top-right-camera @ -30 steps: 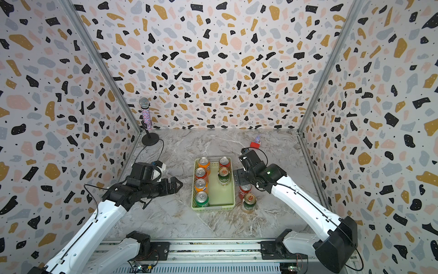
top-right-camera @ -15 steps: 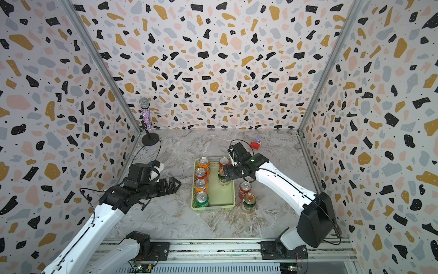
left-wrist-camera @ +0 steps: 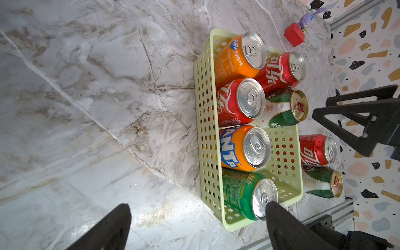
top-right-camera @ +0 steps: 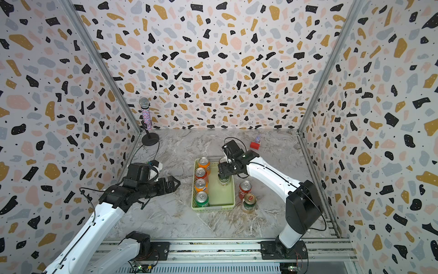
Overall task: Take out the drinks from the basket
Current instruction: Pick up the drink from the basket.
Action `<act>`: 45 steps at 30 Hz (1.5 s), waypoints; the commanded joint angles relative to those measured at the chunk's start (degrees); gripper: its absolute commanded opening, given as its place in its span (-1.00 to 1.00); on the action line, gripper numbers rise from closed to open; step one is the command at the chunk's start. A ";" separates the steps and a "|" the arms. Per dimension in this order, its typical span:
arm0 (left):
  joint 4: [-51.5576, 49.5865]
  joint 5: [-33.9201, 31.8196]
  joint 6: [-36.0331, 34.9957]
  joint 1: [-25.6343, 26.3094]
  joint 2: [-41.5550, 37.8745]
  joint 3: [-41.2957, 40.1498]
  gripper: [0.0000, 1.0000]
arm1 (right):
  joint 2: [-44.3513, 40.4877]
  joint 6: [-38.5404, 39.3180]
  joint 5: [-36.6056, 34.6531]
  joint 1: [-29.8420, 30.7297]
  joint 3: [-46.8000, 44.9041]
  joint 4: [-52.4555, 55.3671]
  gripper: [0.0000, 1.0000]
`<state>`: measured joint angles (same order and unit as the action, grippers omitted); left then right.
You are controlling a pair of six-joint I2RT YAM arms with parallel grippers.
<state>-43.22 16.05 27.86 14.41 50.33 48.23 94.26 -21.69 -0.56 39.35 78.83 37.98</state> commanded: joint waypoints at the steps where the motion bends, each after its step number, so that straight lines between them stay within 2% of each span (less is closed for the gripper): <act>1: 1.70 0.89 -0.08 -0.29 -0.01 -0.92 1.00 | 0.70 -0.72 -0.13 0.54 2.76 -0.61 0.71; 25: 2.46 2.14 0.62 -0.27 -0.52 -1.59 0.99 | 9.97 -1.71 -4.23 2.93 4.50 -4.47 0.68; 36: 2.78 2.40 0.80 -0.26 -0.44 -1.74 1.00 | 11.39 -2.04 -7.24 3.36 2.41 -5.98 0.61; 45: 2.88 2.49 0.90 -0.26 -0.33 -1.84 0.99 | 8.72 -1.52 -8.65 4.39 -0.98 -5.60 0.56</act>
<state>-41.89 17.80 28.34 14.41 50.33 47.00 105.41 -23.29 -7.42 43.33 78.94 31.16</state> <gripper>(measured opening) 0.998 0.782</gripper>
